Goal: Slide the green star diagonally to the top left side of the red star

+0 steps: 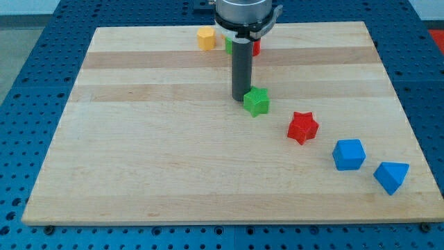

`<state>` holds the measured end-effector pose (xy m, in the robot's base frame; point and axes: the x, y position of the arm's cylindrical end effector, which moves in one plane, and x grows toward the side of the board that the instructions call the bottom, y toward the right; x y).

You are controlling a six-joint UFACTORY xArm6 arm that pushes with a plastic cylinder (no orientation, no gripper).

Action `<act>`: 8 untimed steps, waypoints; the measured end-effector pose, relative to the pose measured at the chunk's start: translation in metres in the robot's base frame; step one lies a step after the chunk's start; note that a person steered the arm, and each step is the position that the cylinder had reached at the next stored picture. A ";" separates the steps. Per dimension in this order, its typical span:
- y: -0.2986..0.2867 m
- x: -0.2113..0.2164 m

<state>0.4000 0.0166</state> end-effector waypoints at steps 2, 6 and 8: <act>0.001 -0.020; 0.001 0.026; 0.001 0.023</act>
<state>0.4226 0.0176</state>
